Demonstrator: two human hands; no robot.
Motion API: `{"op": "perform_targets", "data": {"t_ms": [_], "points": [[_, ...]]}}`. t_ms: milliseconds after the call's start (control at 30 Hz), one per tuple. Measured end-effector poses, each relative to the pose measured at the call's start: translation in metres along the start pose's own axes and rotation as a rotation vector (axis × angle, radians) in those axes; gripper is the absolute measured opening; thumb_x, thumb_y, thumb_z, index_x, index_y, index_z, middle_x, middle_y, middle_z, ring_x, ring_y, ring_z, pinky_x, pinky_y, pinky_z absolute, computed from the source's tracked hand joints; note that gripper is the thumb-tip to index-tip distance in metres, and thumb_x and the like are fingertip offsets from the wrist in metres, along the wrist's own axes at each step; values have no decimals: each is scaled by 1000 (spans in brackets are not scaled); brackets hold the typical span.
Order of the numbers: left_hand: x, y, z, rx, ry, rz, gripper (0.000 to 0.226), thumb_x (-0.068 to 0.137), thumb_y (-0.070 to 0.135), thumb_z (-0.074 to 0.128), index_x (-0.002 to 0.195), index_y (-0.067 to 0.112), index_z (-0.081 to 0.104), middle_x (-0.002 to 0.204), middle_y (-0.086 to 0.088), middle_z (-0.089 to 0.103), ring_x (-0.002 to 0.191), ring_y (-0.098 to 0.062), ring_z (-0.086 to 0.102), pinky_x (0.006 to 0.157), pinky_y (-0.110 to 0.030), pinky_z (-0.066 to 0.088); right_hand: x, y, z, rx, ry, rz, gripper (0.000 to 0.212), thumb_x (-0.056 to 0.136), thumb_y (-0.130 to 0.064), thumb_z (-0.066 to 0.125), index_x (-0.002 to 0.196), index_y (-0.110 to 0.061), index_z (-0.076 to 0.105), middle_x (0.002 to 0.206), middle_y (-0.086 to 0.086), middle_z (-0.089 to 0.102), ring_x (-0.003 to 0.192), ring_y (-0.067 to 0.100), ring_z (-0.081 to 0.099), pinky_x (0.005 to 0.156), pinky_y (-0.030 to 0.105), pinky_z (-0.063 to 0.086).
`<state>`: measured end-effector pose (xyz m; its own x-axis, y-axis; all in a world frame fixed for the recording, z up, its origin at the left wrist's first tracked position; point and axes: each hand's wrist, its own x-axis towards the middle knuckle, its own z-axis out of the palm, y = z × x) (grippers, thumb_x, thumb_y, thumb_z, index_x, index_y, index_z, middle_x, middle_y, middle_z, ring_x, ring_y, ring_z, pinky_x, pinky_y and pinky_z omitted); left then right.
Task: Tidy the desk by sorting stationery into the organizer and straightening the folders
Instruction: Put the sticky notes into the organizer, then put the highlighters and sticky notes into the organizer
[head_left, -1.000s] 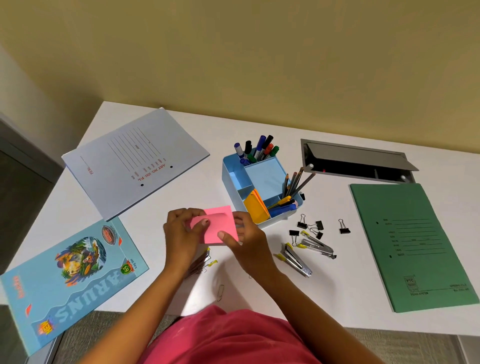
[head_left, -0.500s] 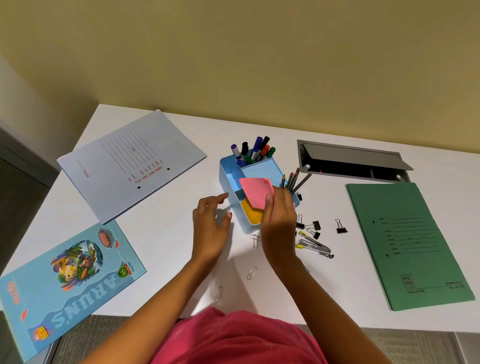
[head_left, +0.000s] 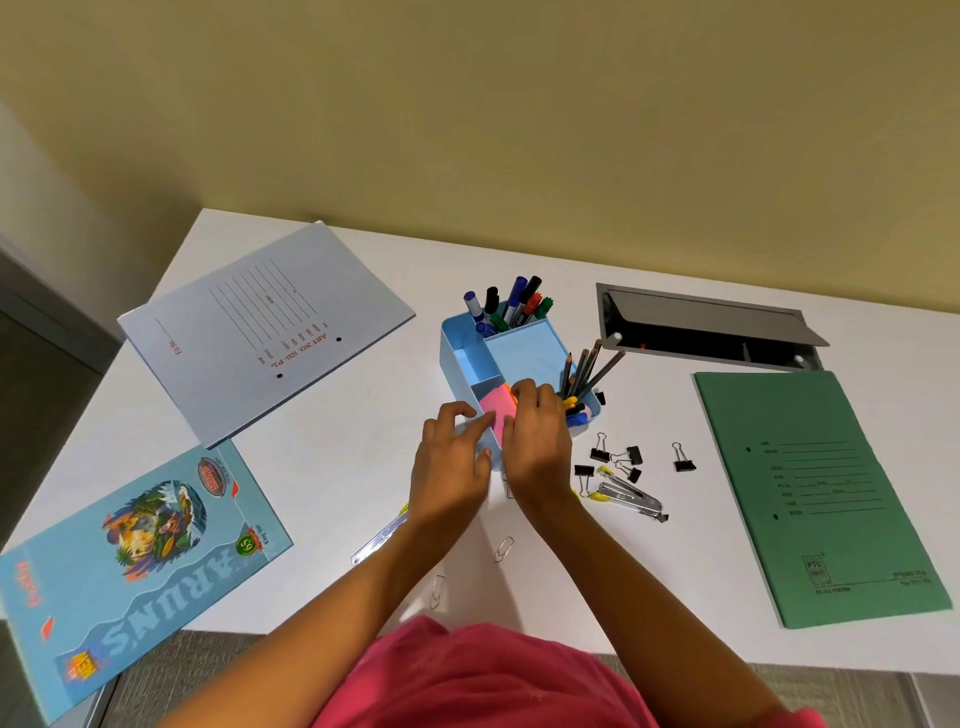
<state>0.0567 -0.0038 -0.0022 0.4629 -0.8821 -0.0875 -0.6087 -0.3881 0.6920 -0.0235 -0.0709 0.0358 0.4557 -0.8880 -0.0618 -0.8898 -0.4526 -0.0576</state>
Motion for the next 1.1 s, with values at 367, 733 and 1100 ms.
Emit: {"op": "perform_targets", "data": {"t_ms": [367, 733, 1100], "points": [[-2, -1, 1, -37, -13, -22, 41, 91, 38, 56, 131, 33, 50, 142, 0, 39, 128, -19, 40, 99, -28, 40, -13, 5, 2, -48, 253, -107, 25, 86, -19, 69, 108, -7, 65, 104, 6, 66, 94, 18, 62, 80, 26, 54], [-15, -3, -24, -163, 124, 69, 32, 92, 10, 50, 120, 23, 57, 123, 3, 51, 109, -4, 40, 87, -7, 30, -87, 55, 41, 371, 237, 23, 34, 81, 1, 66, 113, -5, 57, 105, 13, 57, 99, 32, 57, 82, 42, 53], [-11, -2, -23, -253, 69, -70, 28, 94, 11, 52, 120, 16, 59, 125, -4, 55, 117, -20, 51, 100, -28, 39, -99, 78, 72, 202, 75, 176, 28, 80, -11, 74, 104, -2, 63, 95, 14, 61, 84, 33, 61, 72, 40, 54]]}}
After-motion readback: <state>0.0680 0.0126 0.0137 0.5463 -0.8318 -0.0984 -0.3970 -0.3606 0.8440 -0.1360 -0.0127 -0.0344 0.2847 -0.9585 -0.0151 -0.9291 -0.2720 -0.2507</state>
